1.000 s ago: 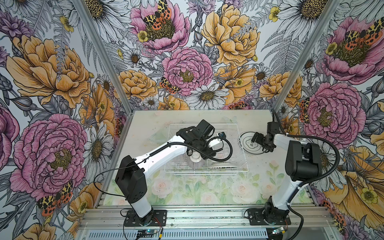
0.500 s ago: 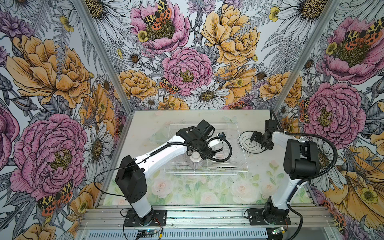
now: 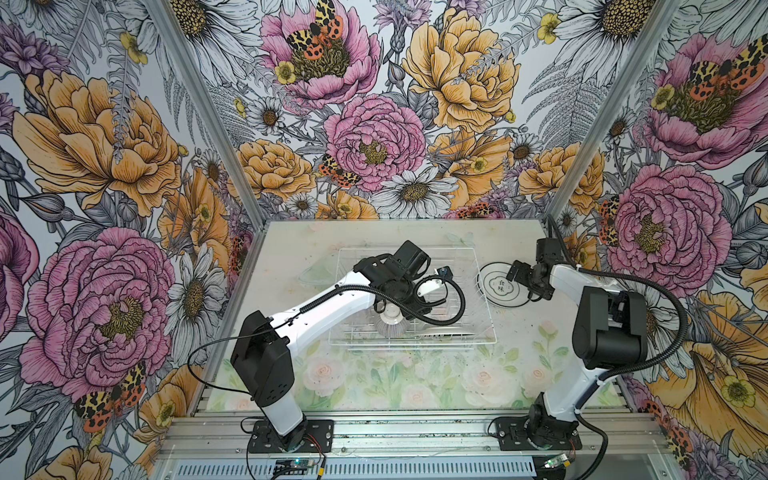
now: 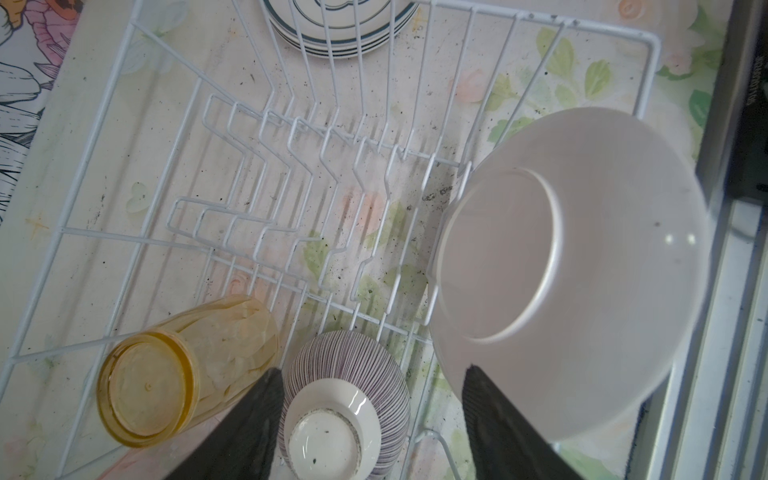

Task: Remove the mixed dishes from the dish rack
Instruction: 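Open and lift the right gripper while the left grasps a rimmed plate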

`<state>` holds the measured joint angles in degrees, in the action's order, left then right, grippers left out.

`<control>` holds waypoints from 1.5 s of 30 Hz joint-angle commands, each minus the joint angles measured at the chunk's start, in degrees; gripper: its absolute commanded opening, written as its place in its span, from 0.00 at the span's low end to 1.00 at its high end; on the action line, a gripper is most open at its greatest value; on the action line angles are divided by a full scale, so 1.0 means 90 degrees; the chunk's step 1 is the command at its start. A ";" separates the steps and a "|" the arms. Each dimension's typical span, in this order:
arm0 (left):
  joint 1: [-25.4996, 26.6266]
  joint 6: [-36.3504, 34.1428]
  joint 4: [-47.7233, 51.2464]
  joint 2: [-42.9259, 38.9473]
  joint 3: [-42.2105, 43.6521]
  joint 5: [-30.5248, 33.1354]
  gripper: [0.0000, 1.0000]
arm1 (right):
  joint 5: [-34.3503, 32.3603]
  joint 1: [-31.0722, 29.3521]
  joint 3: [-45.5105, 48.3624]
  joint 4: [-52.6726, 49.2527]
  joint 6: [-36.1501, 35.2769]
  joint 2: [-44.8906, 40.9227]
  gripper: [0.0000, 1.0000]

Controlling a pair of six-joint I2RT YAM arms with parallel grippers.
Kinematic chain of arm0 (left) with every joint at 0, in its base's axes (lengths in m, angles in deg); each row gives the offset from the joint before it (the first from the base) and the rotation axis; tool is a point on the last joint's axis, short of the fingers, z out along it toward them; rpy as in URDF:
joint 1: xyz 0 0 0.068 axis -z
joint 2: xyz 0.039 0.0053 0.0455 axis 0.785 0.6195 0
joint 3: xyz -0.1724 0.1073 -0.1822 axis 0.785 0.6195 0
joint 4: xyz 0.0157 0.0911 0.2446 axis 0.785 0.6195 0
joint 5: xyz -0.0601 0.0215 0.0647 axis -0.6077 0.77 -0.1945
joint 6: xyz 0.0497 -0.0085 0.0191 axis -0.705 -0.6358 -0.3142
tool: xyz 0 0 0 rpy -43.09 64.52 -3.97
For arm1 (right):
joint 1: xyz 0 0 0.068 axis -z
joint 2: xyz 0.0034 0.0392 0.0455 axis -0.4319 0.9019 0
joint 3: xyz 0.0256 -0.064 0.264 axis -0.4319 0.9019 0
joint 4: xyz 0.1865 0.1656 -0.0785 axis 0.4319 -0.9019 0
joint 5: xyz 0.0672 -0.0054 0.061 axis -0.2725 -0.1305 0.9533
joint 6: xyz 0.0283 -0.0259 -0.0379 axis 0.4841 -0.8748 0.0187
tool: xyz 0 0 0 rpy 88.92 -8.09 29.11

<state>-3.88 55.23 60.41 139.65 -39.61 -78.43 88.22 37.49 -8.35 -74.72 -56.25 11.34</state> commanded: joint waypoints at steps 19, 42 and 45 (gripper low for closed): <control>0.1471 -0.0543 0.0679 0.0381 -0.0864 -0.0117 0.61 | 0.0879 -0.0430 0.0977 -0.0058 -0.0022 -0.2819 0.99; 0.1317 -0.0234 0.1090 0.1452 -0.1668 0.1277 0.29 | 0.0937 -0.1444 0.1173 -0.0080 0.0027 -0.3224 1.00; 0.1278 -0.0249 0.1090 0.1465 -0.1727 0.1428 0.28 | 0.0915 -0.1498 0.1207 -0.0086 0.0025 -0.3187 1.00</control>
<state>8.33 52.39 70.16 152.16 -53.13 -68.49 97.25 24.59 1.86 -75.61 -56.18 -17.27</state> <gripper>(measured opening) 0.278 0.995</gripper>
